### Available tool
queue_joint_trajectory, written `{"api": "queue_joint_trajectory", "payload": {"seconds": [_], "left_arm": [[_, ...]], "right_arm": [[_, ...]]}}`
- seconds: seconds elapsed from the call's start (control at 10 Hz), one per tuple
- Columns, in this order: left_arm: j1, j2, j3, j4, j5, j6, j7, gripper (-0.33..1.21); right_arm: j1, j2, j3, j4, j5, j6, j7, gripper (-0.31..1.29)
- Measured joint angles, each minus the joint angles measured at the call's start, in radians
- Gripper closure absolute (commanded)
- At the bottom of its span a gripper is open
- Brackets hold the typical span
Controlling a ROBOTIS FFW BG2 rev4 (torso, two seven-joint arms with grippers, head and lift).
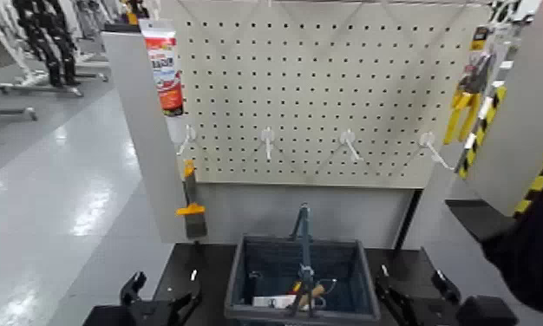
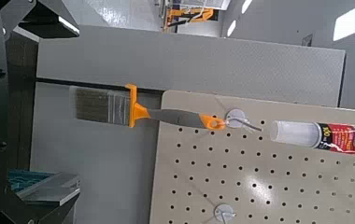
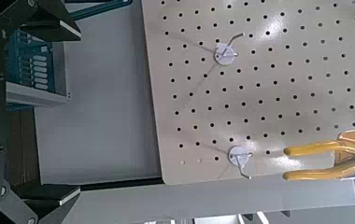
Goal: Put the tool with the wooden handle into the crate.
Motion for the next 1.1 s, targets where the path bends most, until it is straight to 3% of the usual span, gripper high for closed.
{"api": "queue_joint_trajectory", "payload": {"seconds": [0.5, 1.1], "left_arm": [[0.001, 0.002, 0.001, 0.000, 0.001, 0.000, 0.000, 0.11], [0.003, 0.003, 0.003, 0.000, 0.003, -0.001, 0.000, 0.11]], "right_arm": [[0.084, 0.032, -0.011, 0.011, 0.080, -0.092, -0.021, 0.15], [0.118, 0.051, -0.018, 0.010, 0.123, -0.114, -0.022, 0.15]]}}
